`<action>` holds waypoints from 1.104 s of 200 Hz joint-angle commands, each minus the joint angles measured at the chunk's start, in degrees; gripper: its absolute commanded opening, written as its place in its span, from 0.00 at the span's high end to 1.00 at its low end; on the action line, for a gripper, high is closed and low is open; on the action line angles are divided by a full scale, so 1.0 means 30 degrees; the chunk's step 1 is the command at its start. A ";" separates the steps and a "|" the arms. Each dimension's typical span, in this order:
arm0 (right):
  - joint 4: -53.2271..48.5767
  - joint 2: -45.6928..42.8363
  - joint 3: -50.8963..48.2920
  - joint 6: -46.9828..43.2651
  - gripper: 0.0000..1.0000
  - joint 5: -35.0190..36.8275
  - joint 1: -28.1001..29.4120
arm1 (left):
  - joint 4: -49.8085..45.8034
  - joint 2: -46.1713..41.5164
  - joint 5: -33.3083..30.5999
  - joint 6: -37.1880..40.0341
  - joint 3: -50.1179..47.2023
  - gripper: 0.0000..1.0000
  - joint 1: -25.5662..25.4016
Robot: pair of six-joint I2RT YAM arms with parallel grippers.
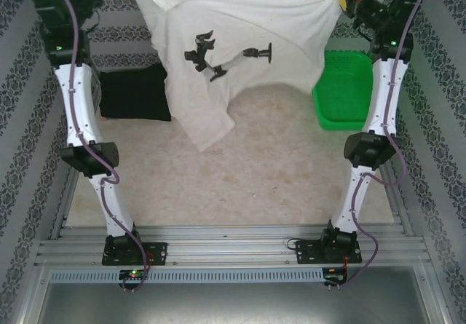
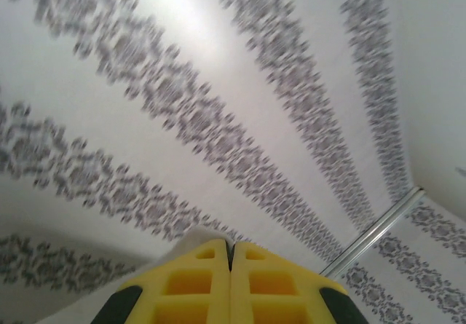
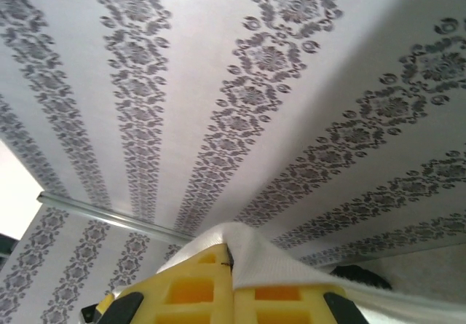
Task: Fold and stack the t-shirts
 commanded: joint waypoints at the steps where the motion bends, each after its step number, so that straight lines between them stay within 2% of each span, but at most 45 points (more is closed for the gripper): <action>1: 0.0978 -0.1949 0.0298 -0.0263 1.00 -0.0749 -0.0667 | 0.3632 -0.1876 0.0349 -0.1074 0.0865 1.00 0.0916; 25: -0.0932 -0.3141 -0.0233 -0.1662 1.00 -0.1385 -0.1036 | 0.4247 -0.2358 0.1365 -0.1549 0.0850 1.00 0.1398; 39: -0.3539 -0.4140 -0.0930 -0.4136 1.00 -0.1630 -0.1071 | 0.4560 -0.2751 0.2677 -0.1642 0.0492 1.00 0.1400; 48: -0.5013 -0.5120 -0.2158 -0.5786 1.00 -0.1701 -0.1062 | 0.4423 -0.3120 0.3776 -0.1737 -0.0034 1.00 0.1345; 60: -0.6085 -0.7006 -0.5662 -0.7856 1.00 -0.1454 -0.1062 | 0.3408 -0.4076 0.5194 -0.1324 -0.1469 1.00 0.1192; 72: -0.5204 -0.9460 -1.0806 -0.8986 1.00 -0.1029 -0.1146 | -0.0351 -0.6061 0.5423 0.1697 -0.4093 1.00 0.0640; 91: -0.2440 -1.2747 -1.9055 -0.8918 1.00 -0.0998 -0.1720 | -0.9924 -0.8244 0.3238 0.9237 -0.5815 1.00 -0.0704; 102: -0.2257 -1.4062 -2.2683 -0.9667 1.00 -0.0802 -0.2001 | -1.1176 -1.0584 0.1849 1.0957 -1.0007 1.00 -0.1454; 118: -0.2639 -1.5484 -2.7288 -1.1360 1.00 -0.0591 -0.2217 | -0.6370 -1.6043 0.0295 0.9115 -2.0648 1.00 -0.1521; 125: -0.2981 -1.6002 -2.8902 -1.2157 1.00 -0.0464 -0.2324 | -0.5307 -1.8264 -0.0632 0.8341 -2.4402 1.00 -0.1472; 137: -0.3414 -1.7080 -3.1747 -1.3011 1.00 0.0247 -0.2435 | -0.5275 -2.1641 -0.1841 0.7329 -2.9474 1.00 -0.1479; 155: -0.2107 -1.8435 -3.5506 -1.2247 1.00 0.0743 -0.2348 | -0.6606 -2.6868 -0.3810 0.5709 -3.5956 1.00 -0.1501; 171: -0.2553 -1.9084 -3.7901 -1.2401 1.00 0.1187 -0.2243 | -0.9157 -3.1479 -0.5237 0.5078 -3.9418 1.00 -0.1501; 185: -0.4144 -1.9774 -3.9125 -1.3512 1.00 0.2439 -0.2296 | -1.1561 -3.4411 -0.5898 0.4640 -4.1114 1.00 -0.1501; 209: -0.5238 -2.1388 -4.0796 -1.3748 1.00 0.3894 -0.2318 | -1.5165 -3.7776 -0.6573 0.4026 -4.2494 1.00 -0.1516; 221: -0.5992 -2.1813 -4.1081 -1.3845 1.00 0.4693 -0.2330 | -1.5215 -3.8507 -0.7079 0.3393 -4.2611 1.00 -0.1947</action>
